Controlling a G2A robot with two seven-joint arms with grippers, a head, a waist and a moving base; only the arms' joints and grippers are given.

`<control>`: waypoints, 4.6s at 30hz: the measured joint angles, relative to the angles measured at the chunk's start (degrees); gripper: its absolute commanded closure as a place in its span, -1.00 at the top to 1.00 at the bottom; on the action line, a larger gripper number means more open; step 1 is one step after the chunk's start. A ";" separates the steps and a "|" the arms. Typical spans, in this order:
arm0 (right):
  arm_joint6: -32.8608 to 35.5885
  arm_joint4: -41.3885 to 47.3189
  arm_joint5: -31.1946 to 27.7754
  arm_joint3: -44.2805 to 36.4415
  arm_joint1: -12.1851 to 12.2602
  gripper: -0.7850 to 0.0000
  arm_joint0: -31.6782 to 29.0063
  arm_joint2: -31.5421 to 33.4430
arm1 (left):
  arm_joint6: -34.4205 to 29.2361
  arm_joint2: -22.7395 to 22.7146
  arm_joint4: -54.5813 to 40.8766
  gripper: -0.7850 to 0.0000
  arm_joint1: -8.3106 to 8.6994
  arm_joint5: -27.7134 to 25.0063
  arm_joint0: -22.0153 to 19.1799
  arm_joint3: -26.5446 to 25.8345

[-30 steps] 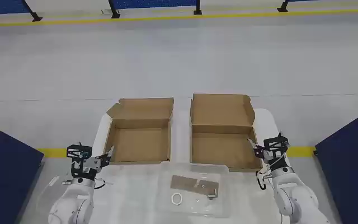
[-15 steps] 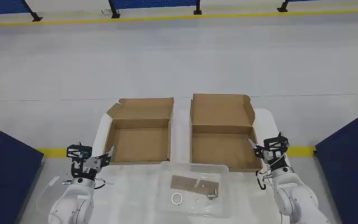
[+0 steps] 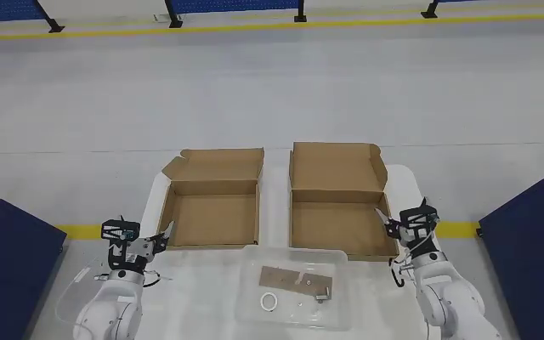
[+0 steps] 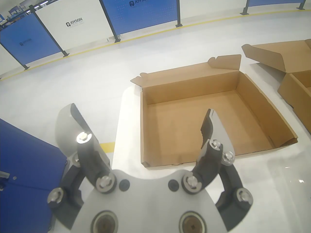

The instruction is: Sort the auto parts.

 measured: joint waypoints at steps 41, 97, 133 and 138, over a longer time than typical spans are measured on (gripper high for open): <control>17.51 -18.93 -33.32 -16.11 2.58 1.00 5.29 -1.00 | 0.00 0.00 0.00 1.00 0.00 0.00 0.00 0.00; 48.22 -3.54 -54.61 -13.17 7.07 1.00 19.75 -20.67 | 0.00 0.00 0.00 1.00 0.00 0.00 0.00 0.00; 62.29 24.71 -40.54 -3.87 17.79 1.00 48.46 -52.36 | 0.00 0.00 0.00 1.00 0.00 0.00 0.00 0.00; 62.26 24.70 -40.53 -3.89 17.79 1.00 48.45 -52.37 | 0.00 0.00 0.00 1.00 0.00 0.00 0.00 0.00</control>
